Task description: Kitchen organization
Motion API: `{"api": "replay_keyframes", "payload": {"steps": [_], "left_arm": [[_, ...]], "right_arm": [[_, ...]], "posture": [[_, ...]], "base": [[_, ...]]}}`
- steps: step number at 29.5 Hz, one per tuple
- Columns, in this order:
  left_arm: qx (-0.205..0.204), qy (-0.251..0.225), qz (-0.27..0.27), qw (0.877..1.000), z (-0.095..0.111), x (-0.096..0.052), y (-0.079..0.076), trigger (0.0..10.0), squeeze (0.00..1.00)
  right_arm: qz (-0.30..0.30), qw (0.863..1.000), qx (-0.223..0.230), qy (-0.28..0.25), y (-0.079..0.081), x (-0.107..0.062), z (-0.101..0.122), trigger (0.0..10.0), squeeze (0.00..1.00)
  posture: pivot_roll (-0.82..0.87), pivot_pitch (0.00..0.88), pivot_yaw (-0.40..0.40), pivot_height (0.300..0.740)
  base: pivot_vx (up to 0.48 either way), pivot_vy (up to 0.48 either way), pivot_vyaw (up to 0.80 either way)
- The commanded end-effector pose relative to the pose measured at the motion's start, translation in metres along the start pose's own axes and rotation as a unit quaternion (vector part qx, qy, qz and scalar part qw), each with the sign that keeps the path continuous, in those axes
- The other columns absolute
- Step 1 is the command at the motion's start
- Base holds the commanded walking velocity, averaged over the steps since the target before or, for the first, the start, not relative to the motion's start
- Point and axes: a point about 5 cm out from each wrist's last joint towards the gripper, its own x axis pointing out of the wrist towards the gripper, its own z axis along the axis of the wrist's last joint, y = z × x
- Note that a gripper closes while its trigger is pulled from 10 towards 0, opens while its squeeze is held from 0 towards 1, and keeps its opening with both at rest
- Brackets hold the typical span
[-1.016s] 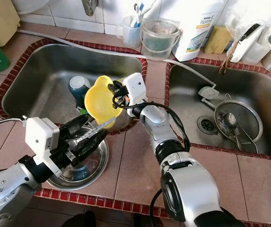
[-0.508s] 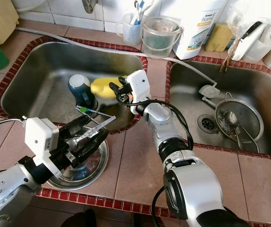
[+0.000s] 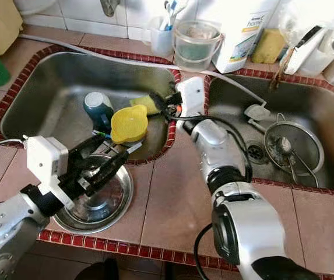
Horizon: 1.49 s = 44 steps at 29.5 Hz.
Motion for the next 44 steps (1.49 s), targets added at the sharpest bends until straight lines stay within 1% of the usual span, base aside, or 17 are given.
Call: {"api": "replay_keyframes", "payload": {"steps": [1,2,8,9,15,16,17,18,22,24,27,30,35,37,40,42,44], "left_arm": [[0.002,-0.006,0.017,1.000,0.000,0.001,0.005,10.0,0.00],[0.009,-0.011,0.023,1.000,0.000,0.003,0.007,10.0,0.00],[0.015,-0.017,0.036,0.999,-0.002,0.007,0.012,10.0,0.00],[0.023,-0.019,0.055,0.998,-0.004,0.009,0.018,10.0,0.00],[0.030,-0.027,0.104,0.994,-0.009,0.016,0.031,10.0,0.00],[0.041,-0.024,0.121,0.991,-0.010,0.018,0.034,10.0,0.00],[0.056,-0.022,0.155,0.986,-0.012,0.020,0.041,10.0,0.00],[0.057,-0.022,0.166,0.984,-0.013,0.021,0.044,10.0,0.00],[0.059,-0.023,0.181,0.981,-0.015,0.024,0.049,10.0,0.00],[0.061,-0.027,0.206,0.976,-0.017,0.027,0.055,10.0,0.00],[0.051,-0.034,0.219,0.974,-0.017,0.030,0.058,10.0,0.00],[0.048,-0.039,0.231,0.971,-0.020,0.035,0.060,10.0,0.00],[0.046,-0.039,0.253,0.966,-0.025,0.039,0.065,10.0,0.00],[0.045,-0.040,0.262,0.963,-0.027,0.041,0.068,10.0,0.00],[0.038,-0.041,0.262,0.963,-0.031,0.044,0.068,10.0,0.00],[0.038,-0.039,0.258,0.965,-0.033,0.045,0.066,10.0,0.00],[0.030,-0.042,0.242,0.969,-0.035,0.044,0.061,10.0,0.00]], "right_arm": [[-0.007,1.000,-0.004,-0.030,-0.005,-0.002,0.008,10.0,0.47],[-0.012,0.999,-0.007,-0.047,-0.008,-0.003,0.013,10.0,0.00],[-0.015,0.997,-0.011,-0.075,-0.009,-0.006,0.020,10.0,0.00],[-0.019,0.996,-0.018,-0.089,-0.008,-0.009,0.022,10.0,0.00],[-0.048,0.994,-0.035,-0.093,-0.007,-0.022,0.017,10.0,0.00],[-0.055,0.993,-0.042,-0.093,-0.007,-0.025,0.016,10.0,0.00],[-0.065,0.993,-0.045,-0.092,-0.007,-0.030,0.014,10.0,0.00],[-0.073,0.992,-0.047,-0.091,-0.007,-0.033,0.013,10.0,0.00],[-0.093,0.990,-0.050,-0.090,-0.008,-0.040,0.014,10.0,0.00],[-0.114,0.988,-0.047,-0.094,-0.009,-0.047,0.014,10.0,0.00],[-0.129,0.985,-0.059,-0.094,-0.007,-0.053,0.013,10.0,0.00],[-0.172,0.980,-0.054,-0.090,-0.005,-0.062,0.010,10.0,0.00],[-0.187,0.978,-0.062,-0.070,0.005,-0.071,0.003,10.0,0.00],[-0.189,0.977,-0.075,-0.061,0.007,-0.074,0.000,10.0,0.00],[-0.218,0.972,-0.077,-0.047,0.005,-0.083,-0.006,10.0,0.00],[-0.224,0.971,-0.075,-0.043,0.006,-0.085,-0.007,10.0,0.00],[-0.244,0.967,-0.059,-0.033,0.008,-0.092,-0.012,10.0,0.00]], "posture": [[-0.11,0.209,-0.060,0.740],[-0.11,0.200,-0.062,0.740],[-0.12,0.173,-0.067,0.740],[-0.12,0.161,-0.067,0.740],[-0.12,0.124,-0.072,0.740],[-0.12,0.119,-0.073,0.740],[-0.12,0.116,-0.073,0.740],[-0.12,0.106,-0.074,0.740],[-0.13,0.091,-0.072,0.740],[-0.13,0.069,-0.070,0.740],[-0.14,0.050,-0.068,0.740],[-0.14,0.037,-0.065,0.740],[-0.15,0.018,-0.055,0.740],[-0.15,0.015,-0.053,0.740],[-0.16,0.004,-0.044,0.740],[-0.16,0.004,-0.044,0.740],[-0.16,0.000,-0.044,0.740]], "base": [[0.000,0.000,0.00],[0.000,0.000,0.00],[0.000,0.000,0.00],[0.000,0.000,0.00],[0.000,0.000,0.00],[0.000,0.000,0.00],[0.000,0.000,0.00],[0.000,0.000,0.00],[0.000,0.000,0.00],[0.000,0.000,0.00],[0.000,0.000,0.00],[0.000,0.000,0.00],[0.000,0.000,0.00],[0.000,0.000,0.00],[0.000,0.000,0.00],[0.000,0.000,0.00],[0.000,0.000,0.00]]}}
